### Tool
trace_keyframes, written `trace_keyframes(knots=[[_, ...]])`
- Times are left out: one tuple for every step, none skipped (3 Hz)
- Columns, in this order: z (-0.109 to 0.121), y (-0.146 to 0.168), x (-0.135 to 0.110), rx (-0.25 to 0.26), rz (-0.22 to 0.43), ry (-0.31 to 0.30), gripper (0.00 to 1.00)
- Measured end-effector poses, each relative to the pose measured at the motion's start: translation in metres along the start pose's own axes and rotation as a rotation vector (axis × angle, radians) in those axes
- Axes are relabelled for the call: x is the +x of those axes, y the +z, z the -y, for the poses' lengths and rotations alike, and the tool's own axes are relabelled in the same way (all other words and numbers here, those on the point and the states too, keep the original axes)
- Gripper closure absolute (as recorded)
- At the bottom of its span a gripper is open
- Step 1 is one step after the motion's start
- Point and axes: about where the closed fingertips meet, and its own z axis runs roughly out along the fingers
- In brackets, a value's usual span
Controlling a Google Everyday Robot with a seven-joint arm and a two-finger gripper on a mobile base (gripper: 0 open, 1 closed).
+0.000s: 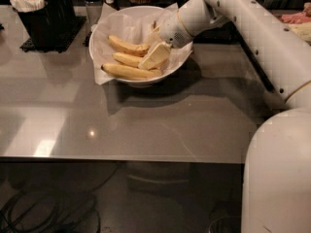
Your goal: Pick banana from white bowl
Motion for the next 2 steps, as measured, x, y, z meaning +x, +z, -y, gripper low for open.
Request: trace_keyframes(knots=[[-0.0008,0.0032,0.0015,-0.009,0.004,0.004,0.53],[-0.0013,0.0057,0.0031,-0.018,0.006,0.007,0.75]])
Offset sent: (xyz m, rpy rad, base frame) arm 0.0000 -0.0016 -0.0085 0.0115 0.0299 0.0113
